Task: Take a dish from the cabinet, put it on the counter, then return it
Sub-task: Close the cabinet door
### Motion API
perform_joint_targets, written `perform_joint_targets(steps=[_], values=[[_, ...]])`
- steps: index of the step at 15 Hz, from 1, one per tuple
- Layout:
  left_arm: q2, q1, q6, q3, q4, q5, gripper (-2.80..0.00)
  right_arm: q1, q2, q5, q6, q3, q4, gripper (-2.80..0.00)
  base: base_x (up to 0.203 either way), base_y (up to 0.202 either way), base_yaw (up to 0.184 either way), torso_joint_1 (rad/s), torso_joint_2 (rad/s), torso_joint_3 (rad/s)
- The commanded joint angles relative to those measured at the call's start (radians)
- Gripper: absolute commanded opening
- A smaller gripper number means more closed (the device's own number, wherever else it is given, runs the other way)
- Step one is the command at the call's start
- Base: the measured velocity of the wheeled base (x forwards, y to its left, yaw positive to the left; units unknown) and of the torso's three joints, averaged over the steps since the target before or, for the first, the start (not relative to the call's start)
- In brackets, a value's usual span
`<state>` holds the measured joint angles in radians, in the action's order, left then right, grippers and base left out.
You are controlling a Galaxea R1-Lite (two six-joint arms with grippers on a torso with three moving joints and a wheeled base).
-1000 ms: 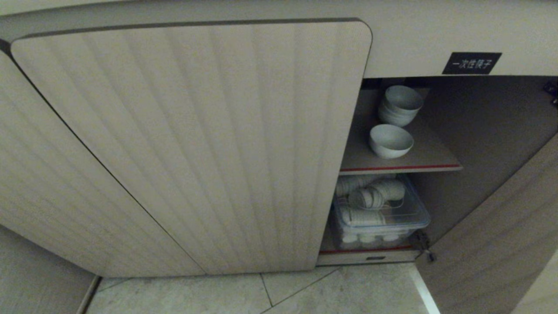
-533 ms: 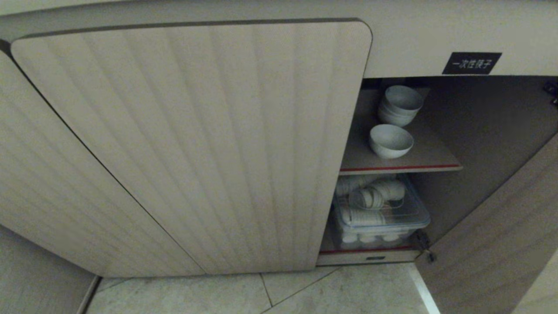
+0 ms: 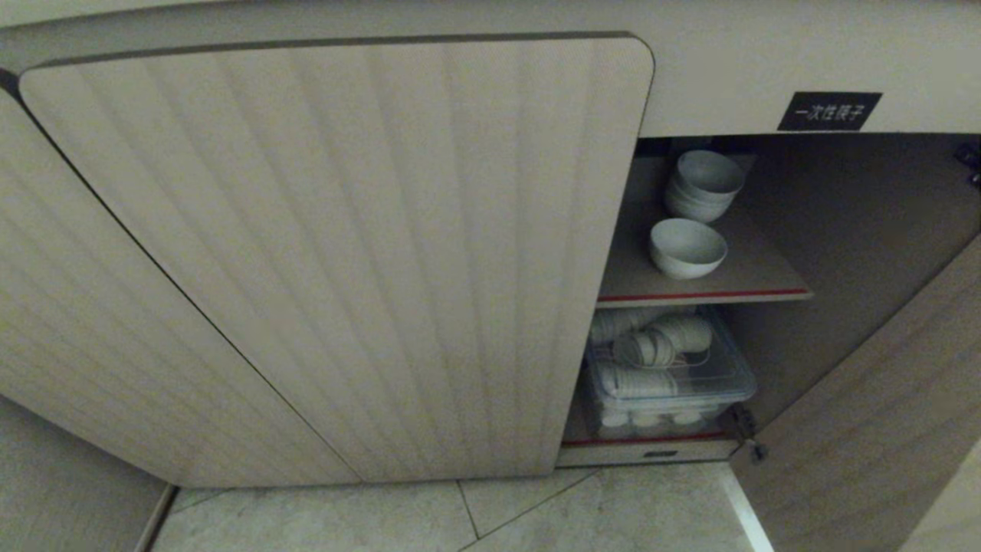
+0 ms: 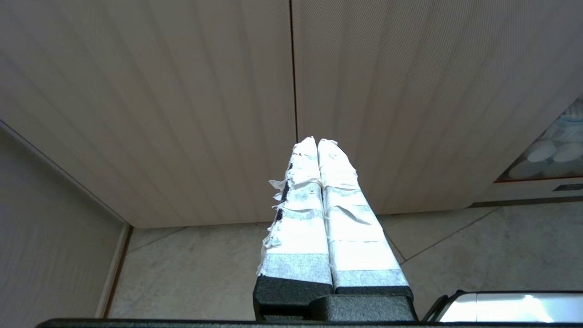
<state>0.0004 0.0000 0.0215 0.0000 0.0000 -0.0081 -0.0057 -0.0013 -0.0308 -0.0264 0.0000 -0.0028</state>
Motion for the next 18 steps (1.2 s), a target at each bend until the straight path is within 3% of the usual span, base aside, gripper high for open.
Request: perform_joint_targets(steps=[1, 18], values=[[0.0, 0.0, 0.0, 0.0, 0.0, 0.0, -2.8, 0.0, 0.001, 0.0, -0.001, 0.0, 0.0, -2.8, 0.0, 0.0, 0.0, 0.0, 0.0, 0.0], [0.0, 0.0, 0.0, 0.0, -0.002, -0.006, -2.8, 0.0, 0.001, -0.003, 0.039, 0.0, 0.0, -2.8, 0.0, 0.0, 0.0, 0.0, 0.0, 0.0]])
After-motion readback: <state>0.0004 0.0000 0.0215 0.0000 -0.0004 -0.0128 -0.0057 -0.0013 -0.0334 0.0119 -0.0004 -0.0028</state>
